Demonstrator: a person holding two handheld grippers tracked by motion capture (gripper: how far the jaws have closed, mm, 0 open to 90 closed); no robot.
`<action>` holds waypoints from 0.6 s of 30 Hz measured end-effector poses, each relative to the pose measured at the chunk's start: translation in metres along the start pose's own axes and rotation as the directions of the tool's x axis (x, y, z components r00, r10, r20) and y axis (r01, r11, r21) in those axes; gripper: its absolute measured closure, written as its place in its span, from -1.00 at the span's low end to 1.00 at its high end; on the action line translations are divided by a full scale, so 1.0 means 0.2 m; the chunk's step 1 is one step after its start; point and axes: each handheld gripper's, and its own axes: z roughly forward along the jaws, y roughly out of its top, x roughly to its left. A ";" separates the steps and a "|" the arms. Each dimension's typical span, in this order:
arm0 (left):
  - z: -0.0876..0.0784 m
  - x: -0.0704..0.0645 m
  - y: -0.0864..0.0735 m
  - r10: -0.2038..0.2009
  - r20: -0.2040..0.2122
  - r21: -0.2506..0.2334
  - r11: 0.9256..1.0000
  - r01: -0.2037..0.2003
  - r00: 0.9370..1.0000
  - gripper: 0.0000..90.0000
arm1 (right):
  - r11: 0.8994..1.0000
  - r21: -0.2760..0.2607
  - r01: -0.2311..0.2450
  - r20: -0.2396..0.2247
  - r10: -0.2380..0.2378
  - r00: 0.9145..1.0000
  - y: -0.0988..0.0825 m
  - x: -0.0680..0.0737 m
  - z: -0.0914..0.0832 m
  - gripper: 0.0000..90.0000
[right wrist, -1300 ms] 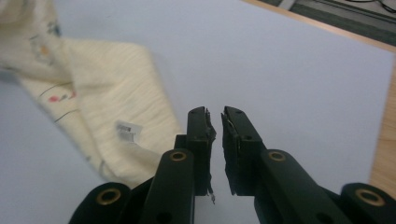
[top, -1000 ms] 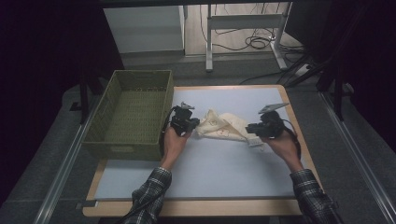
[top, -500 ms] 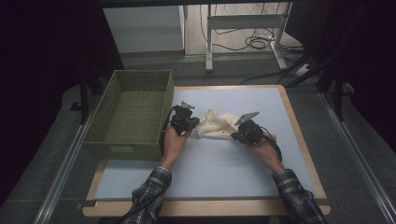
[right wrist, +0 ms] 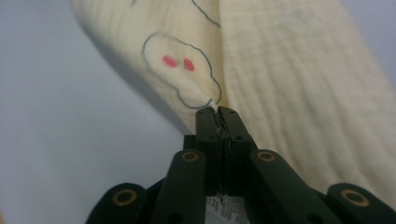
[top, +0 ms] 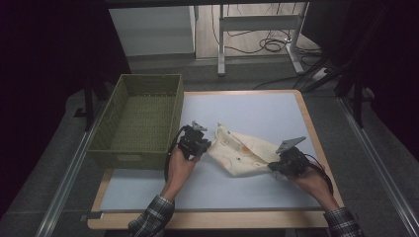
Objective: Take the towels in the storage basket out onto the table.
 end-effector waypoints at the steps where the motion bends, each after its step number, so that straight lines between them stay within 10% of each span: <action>1: 0.00 -0.02 -0.04 0.004 -0.004 0.009 1.000 -0.004 1.000 0.50 | 1.000 -0.010 -0.004 0.000 0.004 1.000 0.00 0.00 -0.01 0.77; 12: -0.01 -0.03 0.11 0.046 0.030 -0.047 0.998 -0.045 0.998 0.16 | 0.996 -0.083 -0.031 0.020 0.032 0.999 0.08 -0.04 -0.11 0.59; 18: 0.16 -0.02 0.12 0.030 0.001 -0.026 0.999 -0.030 1.000 0.04 | 0.996 -0.081 -0.040 0.020 0.041 0.999 0.10 -0.06 0.07 0.35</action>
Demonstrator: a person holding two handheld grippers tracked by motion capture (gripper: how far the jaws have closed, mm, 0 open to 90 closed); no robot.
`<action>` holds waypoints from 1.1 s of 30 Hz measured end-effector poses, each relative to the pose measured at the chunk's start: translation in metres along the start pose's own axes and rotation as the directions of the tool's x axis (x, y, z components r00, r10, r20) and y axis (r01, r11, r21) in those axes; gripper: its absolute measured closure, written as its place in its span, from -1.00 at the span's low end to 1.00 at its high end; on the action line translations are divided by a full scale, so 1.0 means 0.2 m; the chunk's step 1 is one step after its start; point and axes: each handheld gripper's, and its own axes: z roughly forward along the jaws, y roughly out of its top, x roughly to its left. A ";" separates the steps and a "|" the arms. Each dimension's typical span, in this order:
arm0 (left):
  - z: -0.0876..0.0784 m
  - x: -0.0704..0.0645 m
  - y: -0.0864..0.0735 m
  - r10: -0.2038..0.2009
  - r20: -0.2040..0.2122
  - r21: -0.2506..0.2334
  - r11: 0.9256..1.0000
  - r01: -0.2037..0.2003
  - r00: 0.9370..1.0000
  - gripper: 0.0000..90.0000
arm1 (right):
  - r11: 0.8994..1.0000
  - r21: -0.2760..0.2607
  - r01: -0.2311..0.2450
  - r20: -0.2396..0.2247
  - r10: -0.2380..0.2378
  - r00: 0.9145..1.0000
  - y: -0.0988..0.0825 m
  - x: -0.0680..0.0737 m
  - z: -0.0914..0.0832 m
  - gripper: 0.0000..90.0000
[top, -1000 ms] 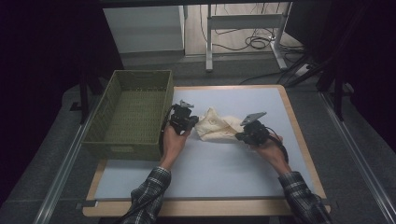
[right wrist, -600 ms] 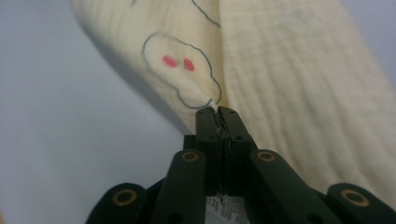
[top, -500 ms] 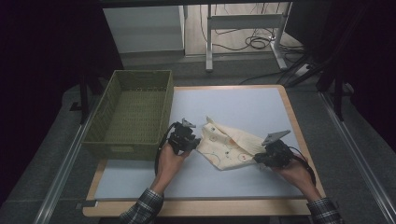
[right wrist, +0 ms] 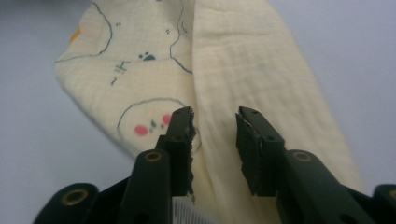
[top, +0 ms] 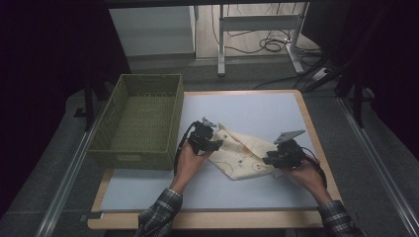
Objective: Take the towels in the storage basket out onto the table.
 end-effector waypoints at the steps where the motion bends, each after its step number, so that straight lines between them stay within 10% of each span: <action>1: 0.04 0.01 -0.03 -0.006 -0.009 0.013 1.000 0.006 1.000 -0.02 | 1.000 0.015 0.014 0.015 -0.015 1.000 0.00 0.00 0.03 0.35; 6: 0.08 0.04 -0.10 0.007 -0.045 0.044 0.999 -0.005 0.999 -0.12 | 1.000 0.013 0.027 0.030 -0.028 0.999 0.00 0.00 0.10 0.93; 9: 0.10 0.07 -0.15 -0.014 -0.037 0.040 0.999 0.015 0.999 -0.15 | 0.999 0.034 0.021 0.043 -0.022 0.999 0.01 -0.01 0.08 0.95; 24: 0.08 0.07 -0.19 -0.003 -0.042 0.003 1.000 0.004 0.999 -0.12 | 0.999 -0.002 -0.038 0.103 0.038 0.994 0.25 -0.27 -0.11 0.93; 33: 0.07 0.07 -0.18 -0.001 -0.036 0.027 1.000 0.002 0.999 -0.12 | 0.997 0.013 -0.077 0.138 0.075 0.988 0.14 -0.29 -0.12 0.50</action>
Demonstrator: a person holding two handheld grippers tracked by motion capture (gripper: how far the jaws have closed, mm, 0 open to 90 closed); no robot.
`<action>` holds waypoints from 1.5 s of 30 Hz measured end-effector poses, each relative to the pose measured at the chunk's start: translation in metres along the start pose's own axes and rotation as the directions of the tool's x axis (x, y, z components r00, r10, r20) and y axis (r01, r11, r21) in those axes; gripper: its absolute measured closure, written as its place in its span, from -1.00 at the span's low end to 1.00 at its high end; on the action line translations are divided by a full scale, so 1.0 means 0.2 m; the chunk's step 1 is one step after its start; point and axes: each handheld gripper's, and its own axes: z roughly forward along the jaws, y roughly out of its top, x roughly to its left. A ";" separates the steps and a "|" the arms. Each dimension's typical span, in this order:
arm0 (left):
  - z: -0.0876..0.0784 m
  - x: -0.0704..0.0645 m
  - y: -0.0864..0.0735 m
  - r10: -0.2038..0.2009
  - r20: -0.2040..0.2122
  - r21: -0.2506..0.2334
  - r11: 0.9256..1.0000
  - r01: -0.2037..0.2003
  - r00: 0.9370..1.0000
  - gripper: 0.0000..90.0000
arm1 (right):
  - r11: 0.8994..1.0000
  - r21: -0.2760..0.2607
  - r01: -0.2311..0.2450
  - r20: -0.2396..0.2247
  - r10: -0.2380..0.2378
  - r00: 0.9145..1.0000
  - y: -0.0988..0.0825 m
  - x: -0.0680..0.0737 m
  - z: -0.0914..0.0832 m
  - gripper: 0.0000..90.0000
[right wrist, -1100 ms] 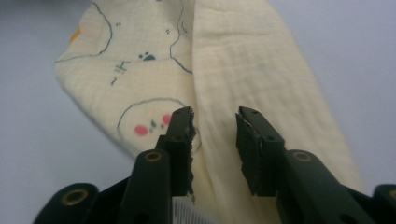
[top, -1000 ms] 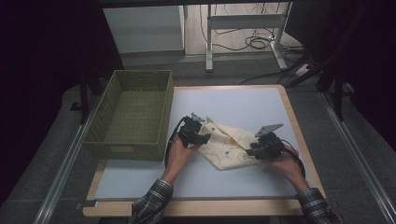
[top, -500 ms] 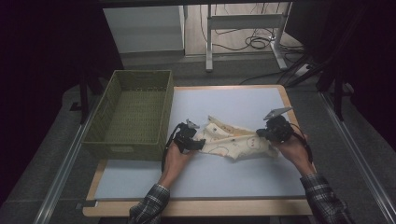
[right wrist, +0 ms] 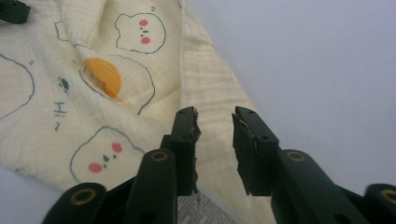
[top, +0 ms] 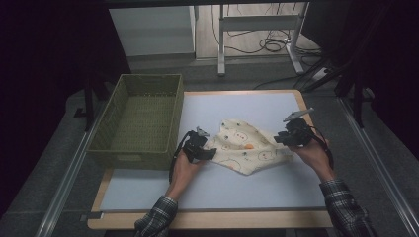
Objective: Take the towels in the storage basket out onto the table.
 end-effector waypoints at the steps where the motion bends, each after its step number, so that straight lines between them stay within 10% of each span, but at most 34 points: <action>1: 0.00 0.00 0.00 -0.001 0.002 -0.003 1.000 0.001 1.000 -0.12 | 1.000 -0.004 -0.003 -0.001 0.003 1.000 -0.01 0.00 -0.01 0.48; 9: 0.00 0.00 -0.02 -0.004 0.005 -0.030 1.000 0.004 1.000 -0.12 | 0.999 -0.016 0.030 0.002 -0.030 1.000 -0.07 0.04 0.12 0.36; 12: 0.00 0.00 -0.04 -0.006 0.003 -0.048 0.999 0.006 1.000 -0.12 | 0.998 0.012 0.064 0.058 -0.065 0.996 -0.07 0.05 0.20 0.88; 15: 0.00 0.00 -0.04 -0.005 0.005 -0.059 0.998 0.006 1.000 -0.12 | 0.997 0.049 0.065 0.070 -0.068 0.995 -0.06 0.03 0.23 0.97; 22: 0.00 0.00 -0.04 -0.005 0.006 -0.051 0.999 0.005 1.000 -0.14 | 1.000 -0.026 0.010 0.178 -0.005 0.984 0.12 -0.15 0.01 0.94; 25: 0.00 -0.01 -0.04 -0.002 0.008 -0.047 0.999 0.002 1.000 -0.20 | 0.999 -0.023 -0.040 0.245 0.044 0.969 0.18 -0.24 -0.04 0.61; 34: -0.07 -0.03 -0.05 0.004 0.007 -0.049 0.999 -0.003 1.000 0.09 | 0.998 -0.052 -0.033 0.036 0.035 0.999 -0.01 -0.06 -0.16 0.61; 41: -0.10 -0.04 -0.07 0.002 -0.023 -0.054 0.999 -0.003 1.000 0.08 | 0.999 -0.017 0.036 -0.086 -0.038 0.996 -0.25 0.16 -0.09 0.40; 45: -0.06 -0.05 -0.09 -0.003 -0.011 -0.036 0.999 0.002 1.000 0.06 | 0.993 -0.018 0.118 -0.068 -0.119 0.990 -0.29 0.23 0.00 0.23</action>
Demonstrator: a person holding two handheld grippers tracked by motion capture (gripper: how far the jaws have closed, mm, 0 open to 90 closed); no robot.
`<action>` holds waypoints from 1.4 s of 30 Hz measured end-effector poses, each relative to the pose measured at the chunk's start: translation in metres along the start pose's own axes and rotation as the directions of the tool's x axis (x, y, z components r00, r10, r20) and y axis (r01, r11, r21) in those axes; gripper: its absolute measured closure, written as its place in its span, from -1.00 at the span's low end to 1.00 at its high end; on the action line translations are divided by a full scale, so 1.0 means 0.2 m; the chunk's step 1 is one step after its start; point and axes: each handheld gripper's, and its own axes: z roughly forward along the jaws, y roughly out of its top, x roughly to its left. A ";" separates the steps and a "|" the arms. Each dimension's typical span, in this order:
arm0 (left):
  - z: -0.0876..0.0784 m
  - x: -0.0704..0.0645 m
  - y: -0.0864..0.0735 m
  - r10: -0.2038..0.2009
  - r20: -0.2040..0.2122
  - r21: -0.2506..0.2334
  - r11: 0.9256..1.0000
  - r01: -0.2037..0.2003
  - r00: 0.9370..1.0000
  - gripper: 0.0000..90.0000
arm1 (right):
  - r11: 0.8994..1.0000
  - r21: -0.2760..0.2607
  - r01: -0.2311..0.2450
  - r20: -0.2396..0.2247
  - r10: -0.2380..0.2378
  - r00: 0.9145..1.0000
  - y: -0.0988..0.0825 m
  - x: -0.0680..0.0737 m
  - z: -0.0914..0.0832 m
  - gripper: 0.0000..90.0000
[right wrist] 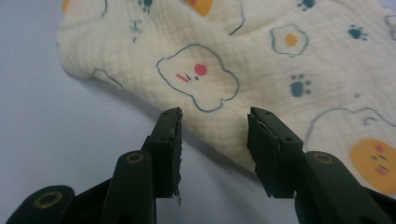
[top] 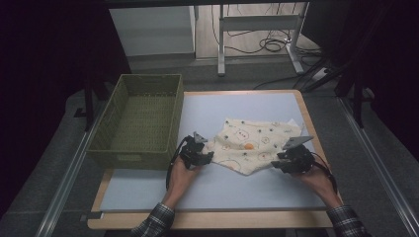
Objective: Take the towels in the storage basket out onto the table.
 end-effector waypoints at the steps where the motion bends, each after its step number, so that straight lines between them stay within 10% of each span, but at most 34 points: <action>1: 0.00 0.00 0.00 -0.008 0.009 -0.003 1.000 0.008 1.000 0.15 | 0.999 0.015 0.032 0.028 -0.033 0.999 0.00 0.01 0.04 0.37; 6: -0.01 -0.02 -0.01 -0.001 0.060 -0.008 1.000 0.001 0.998 0.66 | 0.998 0.017 0.065 0.054 -0.066 0.996 0.03 0.02 0.06 0.97; 15: -0.15 -0.06 0.03 0.014 0.100 -0.081 0.997 -0.006 0.995 0.81 | 0.996 -0.057 0.071 0.081 -0.066 0.994 0.29 0.01 -0.33 0.94; 20: -0.08 -0.04 0.06 0.006 0.033 -0.019 1.000 -0.006 0.999 0.61 | 1.000 0.024 0.001 0.188 -0.006 0.982 0.43 -0.15 -0.14 0.48; 31: 0.00 0.01 0.04 0.002 0.011 0.013 1.000 -0.003 1.000 0.32 | 0.993 0.031 -0.118 0.049 0.117 0.992 0.17 -0.13 -0.07 0.48; 42: 0.00 0.02 0.02 -0.003 0.017 0.013 1.000 0.003 1.000 0.26 | 0.986 0.034 -0.166 0.028 0.165 0.986 -0.07 -0.07 -0.15 0.35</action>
